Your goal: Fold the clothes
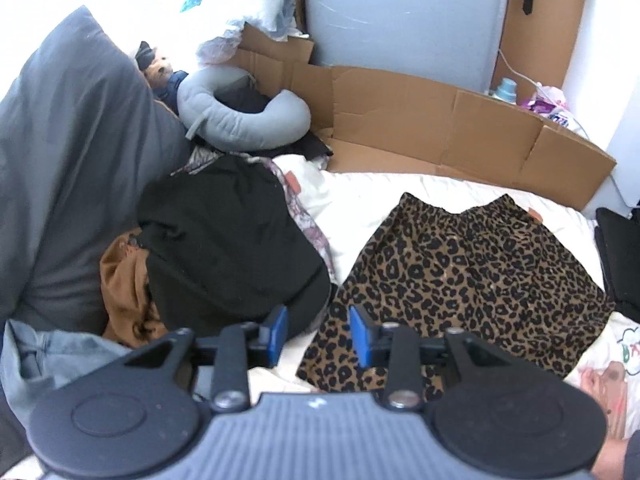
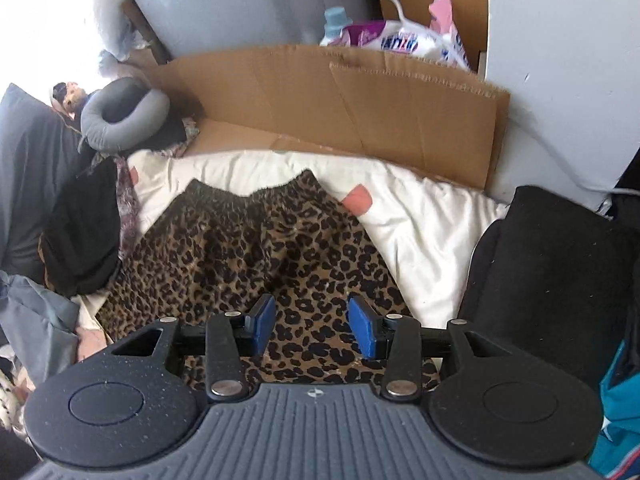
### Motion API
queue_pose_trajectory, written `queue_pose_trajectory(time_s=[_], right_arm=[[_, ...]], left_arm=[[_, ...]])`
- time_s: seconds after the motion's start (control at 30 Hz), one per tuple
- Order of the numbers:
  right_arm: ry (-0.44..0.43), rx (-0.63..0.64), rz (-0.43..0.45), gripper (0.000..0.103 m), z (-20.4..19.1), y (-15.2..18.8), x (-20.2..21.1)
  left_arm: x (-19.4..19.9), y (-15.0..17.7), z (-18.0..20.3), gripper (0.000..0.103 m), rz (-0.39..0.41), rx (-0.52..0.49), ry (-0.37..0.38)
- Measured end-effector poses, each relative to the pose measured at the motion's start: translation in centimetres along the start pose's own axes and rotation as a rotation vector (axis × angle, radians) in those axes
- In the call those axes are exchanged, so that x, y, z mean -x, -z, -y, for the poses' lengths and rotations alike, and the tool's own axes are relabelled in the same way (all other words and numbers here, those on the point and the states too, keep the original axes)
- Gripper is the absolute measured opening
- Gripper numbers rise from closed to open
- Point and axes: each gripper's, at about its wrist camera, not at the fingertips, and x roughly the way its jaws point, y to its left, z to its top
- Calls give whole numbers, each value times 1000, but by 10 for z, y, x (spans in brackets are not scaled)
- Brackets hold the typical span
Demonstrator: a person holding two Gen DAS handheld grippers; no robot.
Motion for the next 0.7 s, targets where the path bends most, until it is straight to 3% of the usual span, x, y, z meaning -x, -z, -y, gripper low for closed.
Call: queue_pose_trajectory(time_s=[0.33, 0.7], right_arm=[[76, 36, -50, 46, 28, 36, -60], [117, 74, -91, 46, 45, 64, -113]], left_arm=[[-78, -29, 13, 37, -52, -35, 29], [-175, -22, 42, 37, -73, -69, 101]])
